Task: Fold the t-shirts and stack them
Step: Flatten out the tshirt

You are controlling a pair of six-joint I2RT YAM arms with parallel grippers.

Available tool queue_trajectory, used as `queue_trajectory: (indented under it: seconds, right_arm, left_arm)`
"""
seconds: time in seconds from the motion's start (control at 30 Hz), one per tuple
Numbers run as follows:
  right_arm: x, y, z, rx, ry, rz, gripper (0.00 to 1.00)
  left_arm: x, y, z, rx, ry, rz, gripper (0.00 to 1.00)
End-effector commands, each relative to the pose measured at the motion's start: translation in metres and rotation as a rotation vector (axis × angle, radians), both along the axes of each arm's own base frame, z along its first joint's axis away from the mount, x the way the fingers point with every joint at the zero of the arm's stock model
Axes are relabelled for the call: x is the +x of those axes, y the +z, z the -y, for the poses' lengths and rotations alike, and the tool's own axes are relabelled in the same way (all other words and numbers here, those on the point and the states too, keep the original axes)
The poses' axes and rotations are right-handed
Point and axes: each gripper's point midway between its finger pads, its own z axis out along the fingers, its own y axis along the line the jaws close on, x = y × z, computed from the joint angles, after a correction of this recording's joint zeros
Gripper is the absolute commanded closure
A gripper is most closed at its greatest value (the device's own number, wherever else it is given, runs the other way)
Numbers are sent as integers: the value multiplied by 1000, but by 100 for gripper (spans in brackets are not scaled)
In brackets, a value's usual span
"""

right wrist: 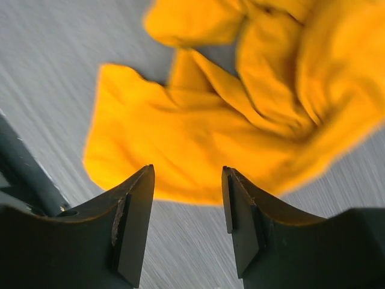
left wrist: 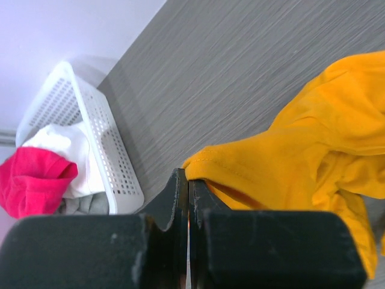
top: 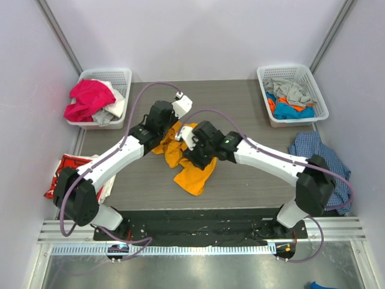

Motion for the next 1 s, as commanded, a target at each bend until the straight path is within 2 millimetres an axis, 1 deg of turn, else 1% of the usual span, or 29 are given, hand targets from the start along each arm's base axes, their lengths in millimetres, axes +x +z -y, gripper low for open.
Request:
queue_trajectory:
  seconds: [0.0, 0.03, 0.07, 0.1, 0.13, 0.17, 0.2, 0.23, 0.3, 0.47, 0.6, 0.67, 0.7, 0.77, 0.87, 0.97]
  right_arm:
    - [-15, -3, -53, 64, 89, -16, 45]
    - [-19, -7, -58, 64, 105, -26, 45]
    - [-24, -12, -65, 59, 125, -33, 45]
    - [-26, -15, -69, 57, 133, -36, 45]
    - [-29, -25, -73, 41, 144, -50, 44]
    - [-31, -29, -75, 35, 149, -53, 44]
    - [-37, -34, -79, 28, 166, -58, 43]
    - [-39, -42, -81, 14, 174, -67, 42]
    - [-42, -49, -85, 6, 185, -70, 41]
    - [-38, -69, -103, -5, 200, -98, 41]
    - [-36, -77, -114, -12, 212, -102, 41]
    - [-34, -75, -120, -5, 216, -98, 41]
    - [-35, -80, -121, -13, 218, -105, 41]
    - [-33, -81, -124, -12, 218, -102, 42]
    - [-32, -86, -124, -21, 219, -106, 42]
    - [-34, -93, -124, -30, 221, -118, 45]
  left_arm:
    - [24, 28, -13, -37, 68, 101, 100]
    - [26, 26, -15, -40, 65, 94, 100]
    - [31, 25, -22, -45, 83, 92, 100]
    - [32, 24, -24, -53, 84, 87, 100]
    - [34, 24, -25, -57, 81, 85, 100]
    - [36, 23, -28, -54, 87, 80, 100]
    - [37, 20, -29, -50, 88, 73, 100]
    - [37, 19, -29, -44, 85, 71, 100]
    - [37, 15, -29, -41, 81, 62, 100]
    - [38, 8, -27, -36, 76, 50, 100]
    - [36, 5, -26, -38, 72, 45, 100]
    - [35, 5, -28, -39, 73, 46, 100]
    - [35, 4, -28, -37, 72, 43, 100]
    - [33, 4, -28, -41, 70, 44, 100]
    - [31, 3, -29, -39, 68, 42, 100]
    - [29, 1, -30, -35, 66, 44, 100]
